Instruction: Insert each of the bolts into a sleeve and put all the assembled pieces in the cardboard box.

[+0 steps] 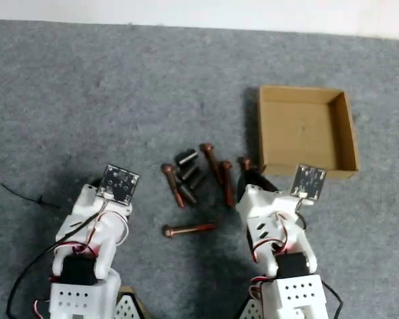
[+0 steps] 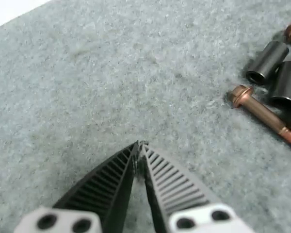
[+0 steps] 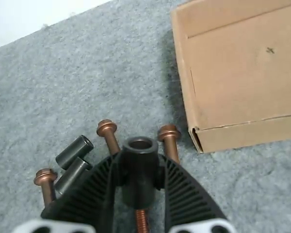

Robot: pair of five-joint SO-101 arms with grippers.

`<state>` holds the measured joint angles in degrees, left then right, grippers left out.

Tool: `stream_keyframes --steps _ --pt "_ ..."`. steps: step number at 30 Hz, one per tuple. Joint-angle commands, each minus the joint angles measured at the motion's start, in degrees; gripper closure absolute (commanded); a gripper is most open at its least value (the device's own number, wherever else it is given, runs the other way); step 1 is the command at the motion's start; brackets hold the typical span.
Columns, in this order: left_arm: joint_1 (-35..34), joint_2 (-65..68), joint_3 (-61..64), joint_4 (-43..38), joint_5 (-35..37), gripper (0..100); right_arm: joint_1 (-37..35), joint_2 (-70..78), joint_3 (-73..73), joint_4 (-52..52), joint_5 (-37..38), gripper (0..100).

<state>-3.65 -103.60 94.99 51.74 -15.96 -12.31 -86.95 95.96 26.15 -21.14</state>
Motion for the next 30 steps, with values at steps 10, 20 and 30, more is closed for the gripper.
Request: stream_keyframes --steps 10,20,30 --pt "2.15 0.04 -12.97 1.23 5.8 98 0.31 -1.19 5.93 0.04 0.62 98.9" --pt "3.21 0.04 -14.99 1.67 5.63 98 0.31 -1.19 5.93 0.04 0.62 98.9" --pt "3.3 0.04 -16.84 1.41 5.54 98 0.31 -1.1 5.93 0.04 0.62 98.9"
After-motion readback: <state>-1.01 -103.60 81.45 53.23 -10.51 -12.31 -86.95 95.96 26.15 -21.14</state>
